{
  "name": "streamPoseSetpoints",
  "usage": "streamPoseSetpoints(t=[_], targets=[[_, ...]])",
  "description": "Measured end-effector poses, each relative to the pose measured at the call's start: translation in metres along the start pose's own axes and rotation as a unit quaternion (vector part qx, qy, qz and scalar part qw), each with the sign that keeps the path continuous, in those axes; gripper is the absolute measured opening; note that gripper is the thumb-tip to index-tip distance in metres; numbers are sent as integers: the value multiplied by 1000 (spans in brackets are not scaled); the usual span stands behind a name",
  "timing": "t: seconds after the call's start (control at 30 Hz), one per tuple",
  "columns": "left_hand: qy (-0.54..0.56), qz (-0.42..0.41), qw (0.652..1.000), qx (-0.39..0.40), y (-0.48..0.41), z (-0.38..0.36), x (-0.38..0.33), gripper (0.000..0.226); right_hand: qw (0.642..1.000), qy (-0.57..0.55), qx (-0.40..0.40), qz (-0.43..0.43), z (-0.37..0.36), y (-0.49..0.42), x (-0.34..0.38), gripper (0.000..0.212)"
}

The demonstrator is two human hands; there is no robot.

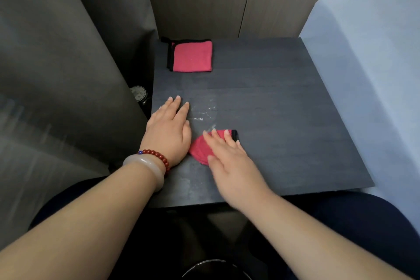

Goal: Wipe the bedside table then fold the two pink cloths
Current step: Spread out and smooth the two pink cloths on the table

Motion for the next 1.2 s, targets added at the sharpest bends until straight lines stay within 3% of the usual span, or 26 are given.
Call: streamPoseSetpoints(t=[0.1,0.17,0.3,0.4,0.5,0.97,1.07,1.2], targets=[[10,-9,1000,-8,2,1,0,60,984,-145,-98,-39,35,-5,-22,44],[11,-19,1000,-19,7,6,-3,61,985,-72,-145,-65,55,-2,-43,42],[-8,-88,996,-22,21,14,-50,60,986,103,-86,-99,64,-6,-76,46],[-39,-96,993,63,33,-2,-97,68,980,162,-82,-85,60,-10,-78,46],[-78,-63,989,109,42,-22,-102,69,977,177,-76,-86,58,-10,-79,47],[-85,5,994,68,-19,0,-33,61,973,198,-91,-79,56,-13,-77,48],[-89,14,995,45,-21,-3,-33,60,976,175,-119,-44,64,-42,-58,49],[-85,5,995,41,-21,-6,-30,63,980,173,-98,19,74,-124,-26,48]])
Point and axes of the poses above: each hand's wrist, its own y-axis away from the middle knuckle, its own z-axis out of the back of the hand, x = y × z, the point moved 4 cm from there along -y, towards the middle knuckle, and after that the axes turned 5 degrees about x, right-handed, at the moved point
